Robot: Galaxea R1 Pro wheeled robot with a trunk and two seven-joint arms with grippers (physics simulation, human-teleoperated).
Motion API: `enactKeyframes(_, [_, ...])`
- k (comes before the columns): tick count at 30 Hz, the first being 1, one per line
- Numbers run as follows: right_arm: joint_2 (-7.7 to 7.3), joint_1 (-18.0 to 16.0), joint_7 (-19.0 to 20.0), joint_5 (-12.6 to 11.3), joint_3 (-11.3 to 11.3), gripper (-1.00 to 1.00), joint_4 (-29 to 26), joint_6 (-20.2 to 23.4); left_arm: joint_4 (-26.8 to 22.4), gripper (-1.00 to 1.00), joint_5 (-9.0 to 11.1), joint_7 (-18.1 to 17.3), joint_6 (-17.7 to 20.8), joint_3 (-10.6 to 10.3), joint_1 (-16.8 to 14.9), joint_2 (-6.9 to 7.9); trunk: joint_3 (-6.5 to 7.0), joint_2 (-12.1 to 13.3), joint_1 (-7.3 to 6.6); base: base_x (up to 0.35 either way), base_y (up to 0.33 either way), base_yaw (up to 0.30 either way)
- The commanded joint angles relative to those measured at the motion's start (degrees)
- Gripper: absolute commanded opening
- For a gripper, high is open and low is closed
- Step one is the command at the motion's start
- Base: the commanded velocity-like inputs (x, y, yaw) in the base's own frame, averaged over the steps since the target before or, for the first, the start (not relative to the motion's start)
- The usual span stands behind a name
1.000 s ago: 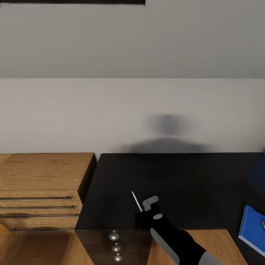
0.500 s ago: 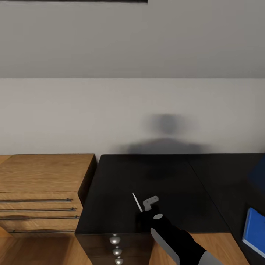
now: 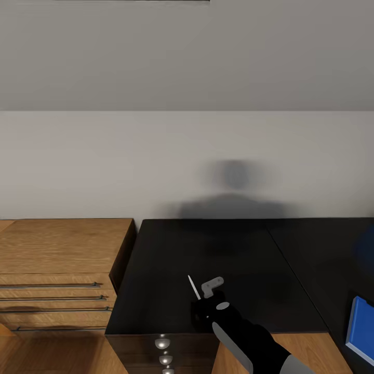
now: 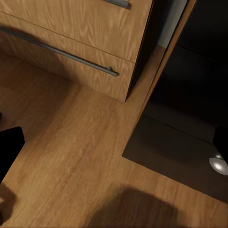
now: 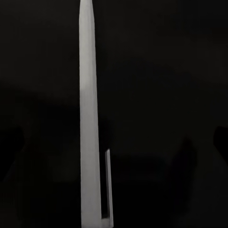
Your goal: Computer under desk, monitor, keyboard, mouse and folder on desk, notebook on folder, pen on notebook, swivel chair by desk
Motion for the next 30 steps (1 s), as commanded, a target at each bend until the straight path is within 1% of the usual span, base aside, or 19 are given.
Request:
enactKeyframes(1, [-0.05, -0.1, -0.6, -0.6, 0.3, 1.00, -0.1, 0.1, 0.0, 1.00, 0.6, -0.1, -0.2, -0.5, 0.0, 0.00, -0.06, 0.0, 0.00, 0.001, 0.000, 0.000])
enactKeyframes(3, [0.00, -0.1, -0.6, -0.6, 0.4, 1.00, 0.0, 0.1, 0.0, 1.00, 0.6, -0.1, -0.2, -0.5, 0.0, 0.00, -0.06, 0.0, 0.00, 0.000, 0.000, 0.000])
enactKeyframes(6, [0.51, -0.1, -0.6, -0.6, 0.4, 1.00, 0.8, 0.1, 0.0, 1.00, 0.6, 0.0, -0.2, -0.5, 0.0, 0.00, -0.06, 0.0, 0.00, 0.000, 0.000, 0.000])
enactKeyframes(9, [1.78, -0.1, -0.6, -0.6, 0.3, 1.00, 2.6, 0.1, 0.0, 1.00, 0.6, 0.0, -0.2, -0.5, 0.0, 0.00, -0.06, 0.0, 0.00, 0.000, 0.000, 0.000])
enactKeyframes(14, [2.80, -0.1, -0.7, -0.5, 0.3, 1.00, 4.0, 0.1, 0.0, 1.00, 0.6, 0.1, -0.2, -0.5, 0.0, 0.00, -0.06, 0.0, 0.00, 0.000, 0.000, 0.000])
enactKeyframes(30, [3.07, -0.1, -0.7, -0.5, 0.0, 1.00, 4.4, 0.1, 0.0, 1.00, 0.6, 0.0, -0.7, -0.5, 0.0, 0.00, -0.06, 0.0, 0.00, 0.000, 0.000, 0.000])
